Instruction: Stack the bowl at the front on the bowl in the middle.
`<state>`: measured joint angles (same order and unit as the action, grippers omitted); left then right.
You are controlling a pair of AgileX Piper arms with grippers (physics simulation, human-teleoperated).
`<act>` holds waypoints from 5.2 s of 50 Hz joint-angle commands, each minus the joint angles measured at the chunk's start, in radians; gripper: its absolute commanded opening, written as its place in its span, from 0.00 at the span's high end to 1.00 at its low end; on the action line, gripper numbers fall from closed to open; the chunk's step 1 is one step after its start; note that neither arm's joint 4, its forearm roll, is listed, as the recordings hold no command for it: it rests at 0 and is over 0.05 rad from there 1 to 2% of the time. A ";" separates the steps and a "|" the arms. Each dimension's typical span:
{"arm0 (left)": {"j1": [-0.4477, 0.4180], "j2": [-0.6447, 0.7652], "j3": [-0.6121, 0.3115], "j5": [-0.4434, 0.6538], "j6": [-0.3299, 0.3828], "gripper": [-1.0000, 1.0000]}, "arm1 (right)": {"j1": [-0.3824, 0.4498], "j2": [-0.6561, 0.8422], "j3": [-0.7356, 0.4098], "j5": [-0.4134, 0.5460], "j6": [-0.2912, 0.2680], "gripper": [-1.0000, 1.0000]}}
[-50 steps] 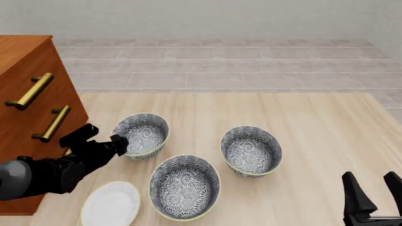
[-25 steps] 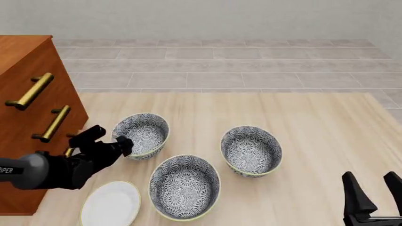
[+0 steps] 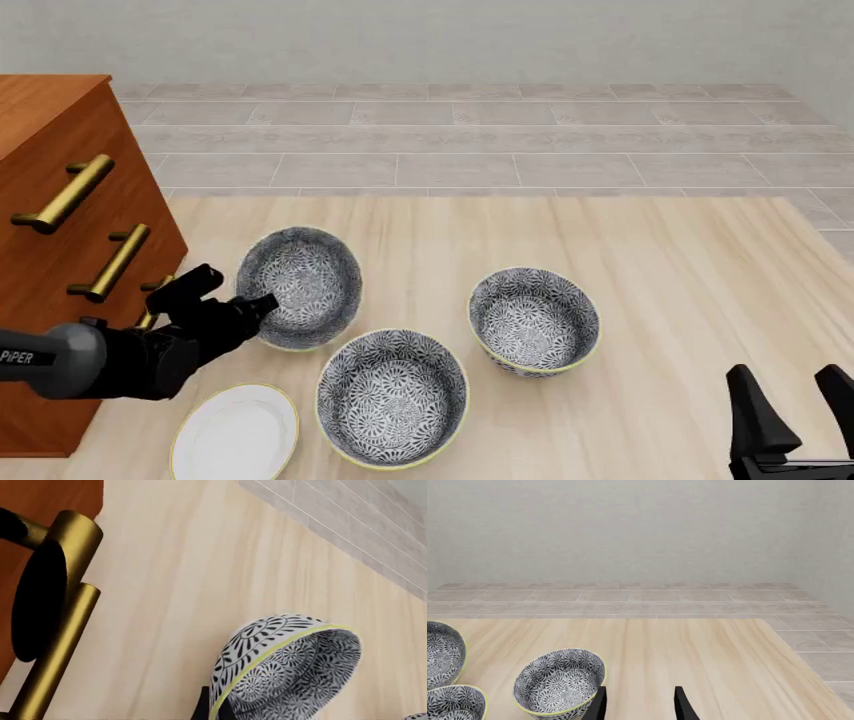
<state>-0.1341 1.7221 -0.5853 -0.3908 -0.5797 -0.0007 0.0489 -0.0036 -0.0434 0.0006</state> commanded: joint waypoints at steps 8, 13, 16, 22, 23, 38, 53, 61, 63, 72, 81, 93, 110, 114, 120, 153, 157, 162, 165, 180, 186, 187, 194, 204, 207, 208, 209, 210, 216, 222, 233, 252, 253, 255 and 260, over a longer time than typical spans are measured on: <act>0.026 -0.064 0.002 0.037 0.010 1.00 | 0.000 0.000 0.000 0.000 0.000 0.00; 0.018 -0.107 0.003 0.068 0.005 1.00 | 0.000 0.000 0.000 0.000 0.000 0.00; 0.014 -0.147 -0.002 0.097 -0.003 1.00 | 0.000 0.000 0.000 0.000 0.000 0.00; -0.005 -0.225 -0.026 0.169 -0.020 1.00 | 0.000 0.000 0.000 0.000 0.000 0.00; -0.008 -0.234 -0.029 0.178 -0.023 1.00 | 0.000 0.000 0.000 0.000 0.000 0.00; -0.093 -0.404 -0.078 0.364 -0.003 1.00 | 0.000 0.000 0.000 0.000 0.000 0.00; -0.271 -0.446 -0.095 0.449 -0.048 1.00 | 0.000 0.000 0.000 0.000 0.000 0.00; -0.341 -0.562 -0.161 0.603 -0.005 1.00 | 0.000 0.000 0.000 0.000 0.000 0.00; -0.361 -0.566 -0.178 0.625 0.009 1.00 | 0.000 0.000 0.000 0.000 0.000 0.00; -0.419 -0.592 -0.296 0.723 0.082 1.00 | 0.000 0.000 0.000 0.000 0.000 0.00; -0.438 -0.539 -0.352 0.774 0.094 1.00 | 0.000 0.000 0.000 0.000 0.000 0.00; -0.440 -0.446 -0.538 0.923 0.336 1.00 | 0.000 0.000 0.000 0.000 0.000 0.00; -0.581 -0.279 -0.692 1.068 0.413 1.00 | 0.000 0.000 0.000 0.000 0.000 0.00; -0.591 -0.259 -0.709 1.071 0.425 1.00 | 0.000 0.000 0.000 0.000 0.000 0.00; -0.602 -0.208 -0.810 1.115 0.419 1.00 | 0.000 0.000 0.000 0.000 0.000 0.00; -0.666 0.006 -0.979 1.071 0.329 1.00 | 0.000 -0.001 0.000 0.000 0.000 0.00; -0.673 0.024 -0.983 1.064 0.322 1.00 | 0.000 0.001 0.000 0.000 0.000 0.00; -0.675 0.038 -0.988 1.058 0.324 1.00 | 0.000 0.000 0.000 0.000 0.000 0.00; -0.674 0.046 -0.990 1.051 0.327 1.00 | 0.000 0.000 0.000 0.000 0.000 0.00; -0.682 0.064 -0.980 1.027 0.332 1.00 | 0.000 0.000 0.000 0.000 0.000 0.00; -0.673 0.078 -0.969 1.008 0.334 1.00 | 0.000 0.000 0.000 0.000 0.000 0.00; -0.676 0.079 -0.965 1.004 0.333 1.00 | 0.000 0.000 0.000 0.000 0.000 0.00; -0.672 0.103 -0.954 0.986 0.335 1.00 | 0.000 0.000 0.000 0.000 0.000 0.00; -0.661 0.113 -0.944 0.974 0.349 1.00 | 0.000 0.000 0.000 0.000 0.000 0.00; -0.659 0.114 -0.947 0.972 0.352 1.00 | 0.000 0.000 0.000 0.000 0.000 0.00; -0.659 0.117 -0.946 0.971 0.349 1.00 | 0.000 0.000 0.000 0.000 0.000 0.00; -0.657 0.117 -0.945 0.968 0.353 1.00 | 0.000 0.000 0.000 0.000 0.000 0.00; -0.657 0.119 -0.942 0.965 0.351 1.00 | 0.000 0.000 0.000 0.000 0.000 0.00; -0.650 0.130 -0.940 0.955 0.355 1.00 | 0.000 0.000 0.000 0.000 0.000 0.00; -0.652 0.139 -0.941 0.950 0.354 1.00 | 0.000 0.000 0.000 0.000 0.000 0.00; -0.655 0.156 -0.932 0.933 0.352 1.00 | 0.000 0.000 0.000 0.000 0.000 0.00; -0.649 0.179 -0.942 0.922 0.378 1.00 | 0.000 0.000 0.000 0.000 0.000 0.00; -0.651 0.177 -0.942 0.922 0.377 1.00 | 0.000 0.000 0.000 0.000 0.000 0.00; -0.652 0.177 -0.947 0.923 0.378 1.00 | 0.000 0.000 0.000 0.000 0.000 0.00; -0.665 0.177 -0.951 0.926 0.390 0.00 | 0.000 0.000 0.000 0.000 0.000 0.00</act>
<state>-0.7896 1.9000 -1.5248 0.5366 -0.2095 -0.0007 0.0490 -0.0036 -0.0435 0.0006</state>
